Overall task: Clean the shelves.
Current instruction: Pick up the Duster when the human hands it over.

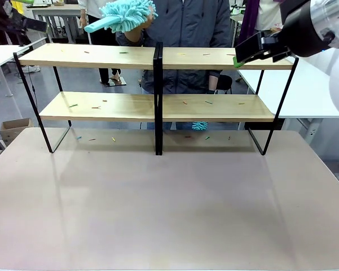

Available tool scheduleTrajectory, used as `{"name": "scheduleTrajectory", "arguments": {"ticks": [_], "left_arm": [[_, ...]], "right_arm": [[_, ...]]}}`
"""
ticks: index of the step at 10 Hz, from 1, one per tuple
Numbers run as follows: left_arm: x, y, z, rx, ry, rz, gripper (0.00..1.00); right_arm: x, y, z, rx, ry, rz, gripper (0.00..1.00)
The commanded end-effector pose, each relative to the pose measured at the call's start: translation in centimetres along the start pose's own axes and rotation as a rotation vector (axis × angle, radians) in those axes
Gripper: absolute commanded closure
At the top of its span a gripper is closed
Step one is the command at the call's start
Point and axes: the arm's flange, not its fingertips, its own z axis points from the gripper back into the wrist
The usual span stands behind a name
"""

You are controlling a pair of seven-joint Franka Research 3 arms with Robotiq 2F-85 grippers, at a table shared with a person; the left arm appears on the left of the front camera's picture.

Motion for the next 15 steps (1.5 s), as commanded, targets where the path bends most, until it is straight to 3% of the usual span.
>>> {"name": "scheduleTrajectory", "arguments": {"ticks": [1, 2, 3, 5, 7, 8, 14, 15], "left_arm": [[0.4, -2.1, -1.3, 0.166, 0.020, -0.088, 0.00], [0.0, 0.0, 0.0, 0.000, 0.000, 0.000, 0.00], [1.7, 2.3, -0.7, -0.069, 0.023, 0.173, 0.00], [6.1, 9.4, -2.3, -0.064, -0.080, 0.504, 0.00], [7.8, 13.5, -4.0, -0.065, -0.110, 0.636, 0.00], [8.0, 15.0, -5.2, -0.044, -0.098, 0.665, 0.00], [8.0, 16.0, -7.0, -0.097, -0.114, 0.623, 0.00], [7.9, 16.0, -6.8, -0.091, -0.126, 0.603, 0.29]], "right_arm": [[0.0, 0.1, 0.1, 0.003, -0.001, -0.002, 0.00], [0.0, 0.1, 0.1, 0.003, -0.001, -0.002, 0.00], [0.0, 0.1, 0.1, 0.003, -0.001, -0.002, 0.00], [0.0, 0.1, 0.1, 0.003, -0.001, -0.002, 0.00], [0.0, 0.1, 0.1, 0.003, -0.001, -0.002, 0.00], [0.0, 0.1, 0.1, 0.003, -0.001, -0.002, 0.00], [0.0, 0.1, 0.1, 0.003, -0.001, -0.002, 0.00], [0.0, 0.1, 0.1, 0.003, -0.001, -0.002, 0.00]]}}
